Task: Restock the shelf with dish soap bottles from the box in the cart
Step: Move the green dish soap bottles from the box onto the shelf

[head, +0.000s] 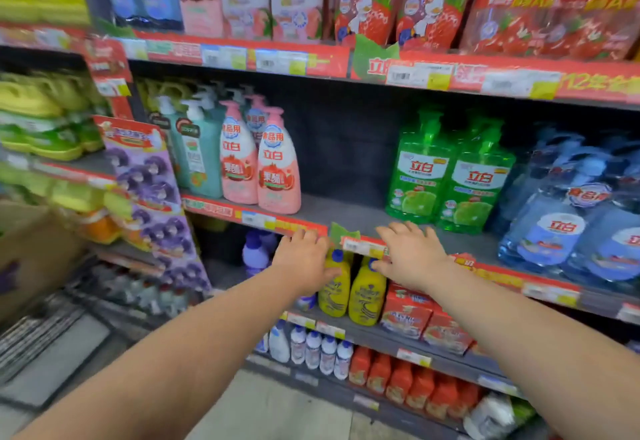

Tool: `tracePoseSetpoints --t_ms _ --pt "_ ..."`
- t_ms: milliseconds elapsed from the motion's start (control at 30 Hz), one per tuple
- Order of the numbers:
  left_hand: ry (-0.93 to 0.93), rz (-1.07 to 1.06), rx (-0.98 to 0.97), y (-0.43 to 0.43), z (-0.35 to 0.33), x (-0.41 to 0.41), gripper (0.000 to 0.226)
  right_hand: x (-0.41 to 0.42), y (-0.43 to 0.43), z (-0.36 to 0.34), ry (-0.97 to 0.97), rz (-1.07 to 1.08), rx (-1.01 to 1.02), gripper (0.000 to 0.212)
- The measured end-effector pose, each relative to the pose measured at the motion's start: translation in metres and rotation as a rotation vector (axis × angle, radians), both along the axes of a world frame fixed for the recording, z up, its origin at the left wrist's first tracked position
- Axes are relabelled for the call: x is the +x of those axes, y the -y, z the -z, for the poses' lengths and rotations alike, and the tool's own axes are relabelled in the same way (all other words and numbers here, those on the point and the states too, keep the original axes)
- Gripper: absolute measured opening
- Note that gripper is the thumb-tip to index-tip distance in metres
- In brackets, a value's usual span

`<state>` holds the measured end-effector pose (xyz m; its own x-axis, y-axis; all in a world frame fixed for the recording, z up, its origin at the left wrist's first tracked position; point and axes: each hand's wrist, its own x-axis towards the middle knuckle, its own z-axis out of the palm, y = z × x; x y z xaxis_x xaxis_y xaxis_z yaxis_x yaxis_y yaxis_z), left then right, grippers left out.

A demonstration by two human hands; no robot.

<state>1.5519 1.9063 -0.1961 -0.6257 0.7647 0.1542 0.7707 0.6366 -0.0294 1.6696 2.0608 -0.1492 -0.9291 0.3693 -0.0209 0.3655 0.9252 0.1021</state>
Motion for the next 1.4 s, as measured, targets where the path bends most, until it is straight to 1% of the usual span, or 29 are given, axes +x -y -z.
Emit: tracePoseSetpoints --t_ms 133,267,500,633,767,867,967,1133,1233,1400 --pt "0.006 -0.132 -0.046 0.072 0.005 0.01 0.068 -0.003 0.053 0.011 0.006 -0.109 -0.039 0.07" --pt "0.029 -0.26 -0.068 0.146 0.004 0.007 0.067 -0.017 0.107 0.01 0.02 -0.227 -0.031 0.069" --pt "0.039 -0.425 -0.055 0.271 0.001 -0.012 0.064 -0.073 0.213 0.009 0.059 -0.369 -0.052 0.073" --pt "0.048 -0.513 -0.041 0.364 0.0 -0.035 0.067 -0.12 0.302 0.013 0.077 -0.478 -0.058 0.069" --pt "0.095 -0.624 -0.062 0.476 0.001 -0.064 0.068 -0.17 0.412 0.019 0.07 -0.577 -0.048 0.067" --pt "0.065 -0.689 -0.08 0.555 -0.002 -0.084 0.066 -0.204 0.492 0.024 0.06 -0.636 -0.052 0.069" --pt "0.053 -0.757 -0.052 0.616 -0.003 -0.101 0.063 -0.23 0.556 0.031 0.086 -0.678 -0.101 0.071" --pt "0.098 -0.829 -0.02 0.675 0.001 -0.13 0.066 -0.276 0.625 0.037 0.124 -0.745 -0.1 0.072" --pt "0.114 -0.85 0.011 0.699 0.009 -0.15 0.066 -0.308 0.654 0.041 0.138 -0.768 -0.098 0.07" --pt "0.149 -0.895 0.0 0.74 0.024 -0.2 0.064 -0.373 0.696 0.057 0.144 -0.82 -0.061 0.068"
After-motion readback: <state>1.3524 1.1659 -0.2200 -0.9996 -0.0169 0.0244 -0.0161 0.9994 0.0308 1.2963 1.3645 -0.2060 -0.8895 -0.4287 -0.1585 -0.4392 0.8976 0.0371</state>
